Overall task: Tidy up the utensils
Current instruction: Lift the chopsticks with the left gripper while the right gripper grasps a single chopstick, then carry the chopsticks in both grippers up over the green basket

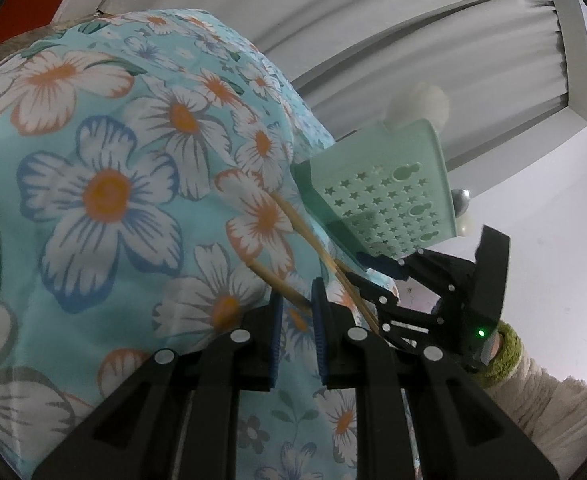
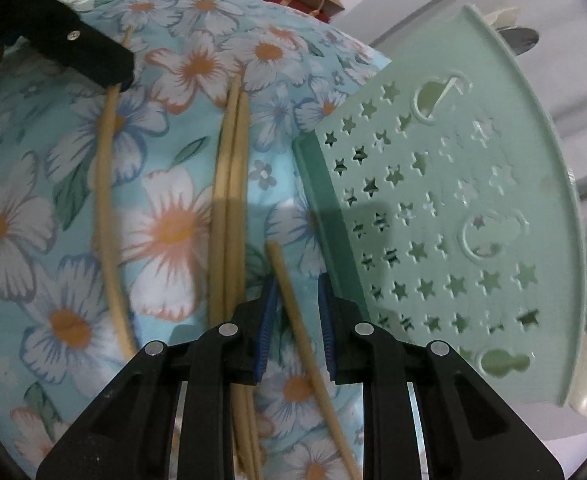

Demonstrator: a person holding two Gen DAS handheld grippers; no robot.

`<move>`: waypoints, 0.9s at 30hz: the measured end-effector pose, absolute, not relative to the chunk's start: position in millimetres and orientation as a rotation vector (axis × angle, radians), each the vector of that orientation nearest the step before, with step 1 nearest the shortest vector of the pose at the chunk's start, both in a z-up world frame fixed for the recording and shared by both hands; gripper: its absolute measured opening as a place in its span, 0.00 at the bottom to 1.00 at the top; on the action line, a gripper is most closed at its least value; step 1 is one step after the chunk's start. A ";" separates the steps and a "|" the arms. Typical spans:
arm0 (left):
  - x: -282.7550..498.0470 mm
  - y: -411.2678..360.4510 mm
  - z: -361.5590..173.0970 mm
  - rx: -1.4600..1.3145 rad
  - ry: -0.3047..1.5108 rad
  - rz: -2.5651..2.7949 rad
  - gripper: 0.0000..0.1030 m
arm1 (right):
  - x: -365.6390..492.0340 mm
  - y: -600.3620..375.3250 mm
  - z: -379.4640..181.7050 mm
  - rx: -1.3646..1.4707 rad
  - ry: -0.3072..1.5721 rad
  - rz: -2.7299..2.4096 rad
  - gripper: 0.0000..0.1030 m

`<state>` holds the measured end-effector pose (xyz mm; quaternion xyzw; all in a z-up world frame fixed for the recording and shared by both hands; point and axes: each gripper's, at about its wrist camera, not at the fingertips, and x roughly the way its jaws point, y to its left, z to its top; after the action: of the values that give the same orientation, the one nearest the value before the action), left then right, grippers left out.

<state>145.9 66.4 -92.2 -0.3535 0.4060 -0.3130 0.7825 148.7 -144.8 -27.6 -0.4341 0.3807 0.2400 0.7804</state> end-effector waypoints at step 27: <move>124.7 61.2 -48.2 -0.642 0.747 -0.649 0.11 | 87.0 -184.0 122.5 -0.199 0.337 0.121 0.04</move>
<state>124.7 61.2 -48.2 -0.3026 0.3523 -0.3062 0.8310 87.0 -184.0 122.5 -0.0986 0.1674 0.0601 0.9791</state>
